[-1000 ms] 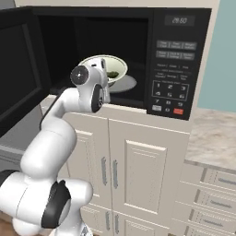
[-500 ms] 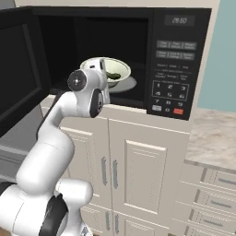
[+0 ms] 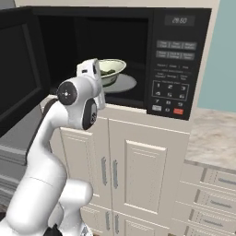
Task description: Pick the squash from the sink and place it in the bowl. Then pick the bowl and place it in the microwave. Then close the microwave door and press the start button.
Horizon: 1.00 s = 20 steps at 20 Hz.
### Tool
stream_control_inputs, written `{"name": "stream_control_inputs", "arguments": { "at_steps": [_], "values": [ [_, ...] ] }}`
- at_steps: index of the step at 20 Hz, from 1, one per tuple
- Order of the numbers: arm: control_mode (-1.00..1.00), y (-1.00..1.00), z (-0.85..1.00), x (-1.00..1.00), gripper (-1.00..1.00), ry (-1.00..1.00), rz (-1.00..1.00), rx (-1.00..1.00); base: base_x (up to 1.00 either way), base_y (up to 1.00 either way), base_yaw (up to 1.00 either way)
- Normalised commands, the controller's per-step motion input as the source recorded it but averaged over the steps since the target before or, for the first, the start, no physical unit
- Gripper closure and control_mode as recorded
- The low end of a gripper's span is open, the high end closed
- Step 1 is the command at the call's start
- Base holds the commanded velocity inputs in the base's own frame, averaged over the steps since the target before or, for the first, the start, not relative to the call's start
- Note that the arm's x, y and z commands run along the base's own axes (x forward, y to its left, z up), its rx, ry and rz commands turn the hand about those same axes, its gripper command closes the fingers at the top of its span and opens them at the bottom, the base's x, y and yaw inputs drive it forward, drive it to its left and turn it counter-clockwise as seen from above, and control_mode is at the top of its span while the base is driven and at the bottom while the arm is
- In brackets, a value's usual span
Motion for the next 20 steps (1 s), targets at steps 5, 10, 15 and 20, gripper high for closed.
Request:
{"name": "stream_control_inputs", "arguments": {
  "at_steps": [5,10,15,20],
  "values": [
    [-1.0,0.0,0.69,-1.0,-1.0,0.01,0.07,0.13,0.0,0.0,0.0],
    [-1.0,0.0,0.71,-1.0,-1.0,0.08,0.07,0.14,0.0,0.0,0.0],
    [-1.0,0.01,0.15,-1.0,-1.0,0.06,0.19,0.1,0.0,0.0,0.0],
    [-1.0,0.06,0.01,-1.0,-1.0,0.01,0.32,0.13,0.0,0.0,0.0]
  ]
}}
